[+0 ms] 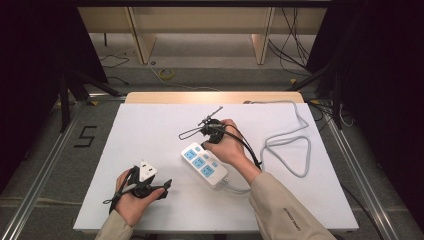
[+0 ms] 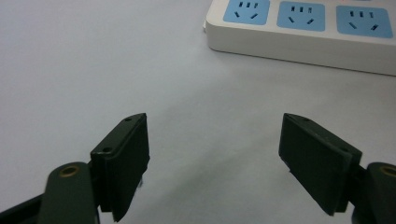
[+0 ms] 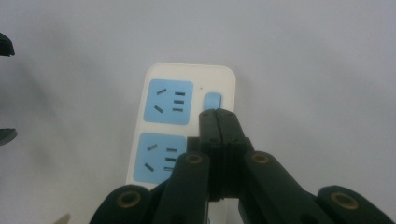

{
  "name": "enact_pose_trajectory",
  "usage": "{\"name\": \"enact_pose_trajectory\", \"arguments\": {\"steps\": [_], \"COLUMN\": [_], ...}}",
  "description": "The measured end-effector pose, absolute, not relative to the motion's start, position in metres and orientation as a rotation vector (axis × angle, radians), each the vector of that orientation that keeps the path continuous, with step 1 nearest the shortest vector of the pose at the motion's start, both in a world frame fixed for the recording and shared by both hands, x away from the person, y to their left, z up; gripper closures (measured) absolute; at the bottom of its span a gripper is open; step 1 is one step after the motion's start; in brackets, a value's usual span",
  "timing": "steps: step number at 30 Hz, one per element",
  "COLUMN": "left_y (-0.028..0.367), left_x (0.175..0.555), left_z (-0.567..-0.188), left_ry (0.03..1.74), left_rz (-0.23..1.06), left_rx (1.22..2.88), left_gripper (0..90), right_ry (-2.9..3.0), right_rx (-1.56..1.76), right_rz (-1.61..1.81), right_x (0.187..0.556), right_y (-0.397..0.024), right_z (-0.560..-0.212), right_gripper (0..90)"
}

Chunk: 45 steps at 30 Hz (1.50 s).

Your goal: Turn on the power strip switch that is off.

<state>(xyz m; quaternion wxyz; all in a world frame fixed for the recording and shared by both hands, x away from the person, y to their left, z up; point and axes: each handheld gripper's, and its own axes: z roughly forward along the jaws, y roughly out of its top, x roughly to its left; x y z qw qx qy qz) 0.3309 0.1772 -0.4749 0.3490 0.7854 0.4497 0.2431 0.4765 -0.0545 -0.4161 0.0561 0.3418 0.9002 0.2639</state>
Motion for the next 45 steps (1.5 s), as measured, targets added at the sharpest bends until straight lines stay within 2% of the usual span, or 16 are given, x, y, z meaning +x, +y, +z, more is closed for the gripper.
{"name": "enact_pose_trajectory", "arguments": {"steps": [45], "left_y": [0.177], "left_x": [0.331], "left_z": [-0.474], "left_ry": [1.155], "left_rz": [0.625], "left_rx": [2.046], "left_gripper": [24.2], "right_ry": [2.757], "right_rx": [1.055], "right_rz": [0.752], "right_x": [0.497], "right_y": [-0.026], "right_z": [-0.436], "right_gripper": [90.0]}}
